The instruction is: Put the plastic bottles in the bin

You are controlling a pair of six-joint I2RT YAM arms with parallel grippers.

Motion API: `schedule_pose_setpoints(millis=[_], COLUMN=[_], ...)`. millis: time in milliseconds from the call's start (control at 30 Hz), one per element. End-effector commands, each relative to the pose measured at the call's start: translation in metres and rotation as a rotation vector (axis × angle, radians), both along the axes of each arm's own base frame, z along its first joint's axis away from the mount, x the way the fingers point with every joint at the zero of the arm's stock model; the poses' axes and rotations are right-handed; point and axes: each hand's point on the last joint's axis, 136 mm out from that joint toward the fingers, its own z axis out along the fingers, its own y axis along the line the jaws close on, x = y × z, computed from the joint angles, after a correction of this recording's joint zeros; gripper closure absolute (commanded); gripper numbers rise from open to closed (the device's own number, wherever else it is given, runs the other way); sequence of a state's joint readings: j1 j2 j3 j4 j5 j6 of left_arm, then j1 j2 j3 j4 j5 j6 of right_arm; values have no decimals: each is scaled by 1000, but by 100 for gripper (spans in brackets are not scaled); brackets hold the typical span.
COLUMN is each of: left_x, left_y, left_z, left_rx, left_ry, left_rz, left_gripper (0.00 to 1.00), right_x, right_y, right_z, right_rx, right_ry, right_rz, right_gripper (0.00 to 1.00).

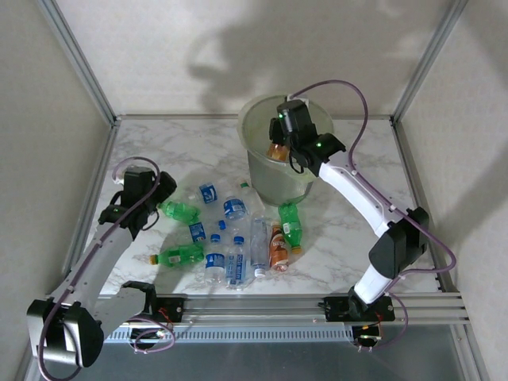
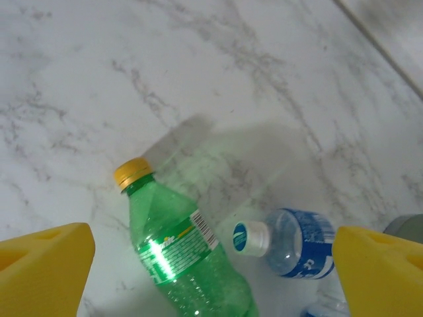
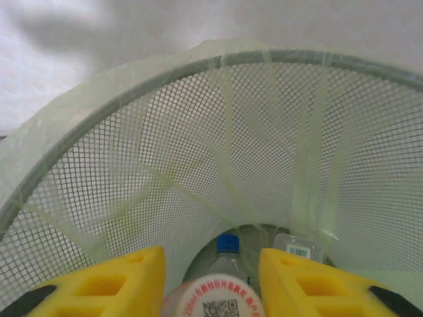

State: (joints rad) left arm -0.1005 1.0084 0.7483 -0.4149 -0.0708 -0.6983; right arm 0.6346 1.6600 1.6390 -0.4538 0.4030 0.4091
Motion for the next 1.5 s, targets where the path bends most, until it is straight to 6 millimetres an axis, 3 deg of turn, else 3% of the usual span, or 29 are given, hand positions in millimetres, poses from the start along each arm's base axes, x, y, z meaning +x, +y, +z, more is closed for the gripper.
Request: schedule_pose_setpoints(millis=[0, 133, 367, 533, 767, 833, 1000, 1267, 1467], left_x=[-9, -7, -2, 2, -2, -3, -3, 10, 24], left_y=[3, 2, -1, -8, -13, -13, -23, -50, -64], left_z=[-6, -6, 0, 11, 15, 16, 17, 19, 28], left_rx=[-22, -31, -46, -77, -84, -89, -111, -132, -136], left_ry=[19, 17, 6, -21, -18, -20, -40, -63, -92], left_rz=[16, 15, 9, -12, -7, -3, -13, -73, -114], left_gripper=[8, 8, 10, 12, 13, 13, 14, 15, 16], right_x=[3, 0, -29, -71, -151, -169, -199, -221, -230], right_y=[4, 2, -10, -19, -5, -7, -15, -33, -44], right_z=[-5, 1, 42, 60, 56, 44, -9, -96, -139], right_rx=[14, 22, 71, 75, 58, 55, 36, 17, -21], right_ry=[-4, -9, -60, -82, -74, -50, 59, 254, 388], right_rz=[8, 10, 37, 80, 203, 213, 200, 124, 34], right_gripper=[47, 34, 30, 27, 25, 25, 25, 23, 24])
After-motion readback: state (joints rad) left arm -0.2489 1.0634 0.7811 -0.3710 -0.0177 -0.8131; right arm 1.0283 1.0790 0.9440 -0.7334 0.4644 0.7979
